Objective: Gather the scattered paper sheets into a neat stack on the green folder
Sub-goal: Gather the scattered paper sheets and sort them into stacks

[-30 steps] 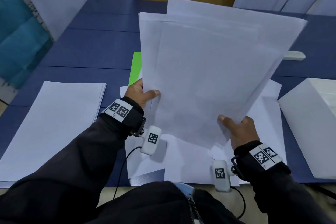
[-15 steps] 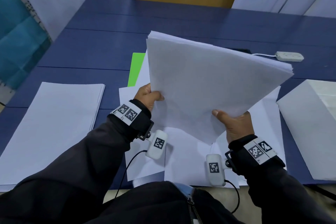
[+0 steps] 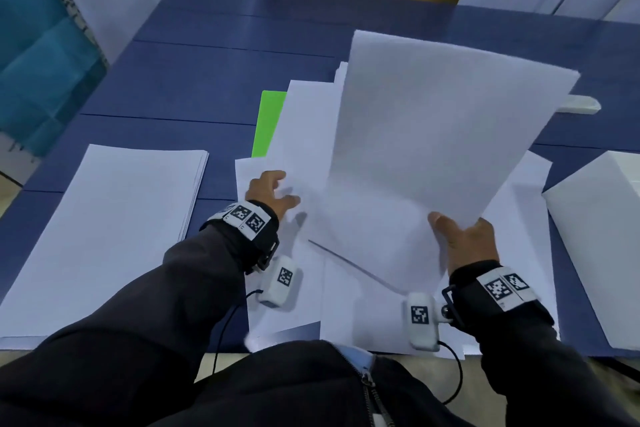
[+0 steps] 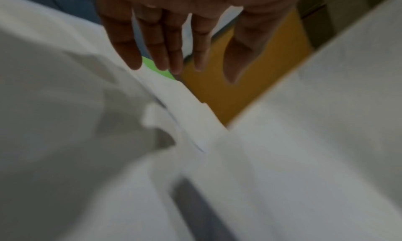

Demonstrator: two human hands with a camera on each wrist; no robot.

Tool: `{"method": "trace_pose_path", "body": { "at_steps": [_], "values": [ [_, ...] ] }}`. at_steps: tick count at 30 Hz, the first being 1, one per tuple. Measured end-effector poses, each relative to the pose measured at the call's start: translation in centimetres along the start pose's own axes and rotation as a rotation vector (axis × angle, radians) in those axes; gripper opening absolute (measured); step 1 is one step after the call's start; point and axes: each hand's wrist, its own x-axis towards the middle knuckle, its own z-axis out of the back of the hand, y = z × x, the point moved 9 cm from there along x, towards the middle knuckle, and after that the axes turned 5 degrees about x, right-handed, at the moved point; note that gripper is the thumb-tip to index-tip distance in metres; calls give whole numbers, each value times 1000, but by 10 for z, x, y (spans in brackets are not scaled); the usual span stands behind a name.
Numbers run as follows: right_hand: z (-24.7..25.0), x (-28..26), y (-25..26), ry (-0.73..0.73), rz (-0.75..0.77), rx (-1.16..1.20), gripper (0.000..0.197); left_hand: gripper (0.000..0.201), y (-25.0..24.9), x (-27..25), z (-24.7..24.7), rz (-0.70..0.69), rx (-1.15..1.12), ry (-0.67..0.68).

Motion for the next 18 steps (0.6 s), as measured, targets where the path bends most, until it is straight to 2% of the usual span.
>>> {"method": "trace_pose_path", "body": {
  "at_steps": [3,5,7,10,13,16,18],
  "values": [
    [18,9,-8,-3,-46,-123,15,84,32,9,27,219,430,8],
    [29,10,-21,-20,-112,-194,22,93,34,10,35,275,646,47],
    [36,6,-36,-22,-183,-254,25,103,33,9,32,292,753,87],
    [38,-4,-56,3,-267,-303,35,114,33,11,27,313,870,89],
    [36,-12,-66,43,-291,-334,47,122,31,13,20,319,881,126],
    [34,-16,-74,60,-317,-348,35,126,28,14,19,342,846,149],
    [35,-17,-78,66,-343,-343,24,120,24,12,21,352,827,137]
  ]
}}
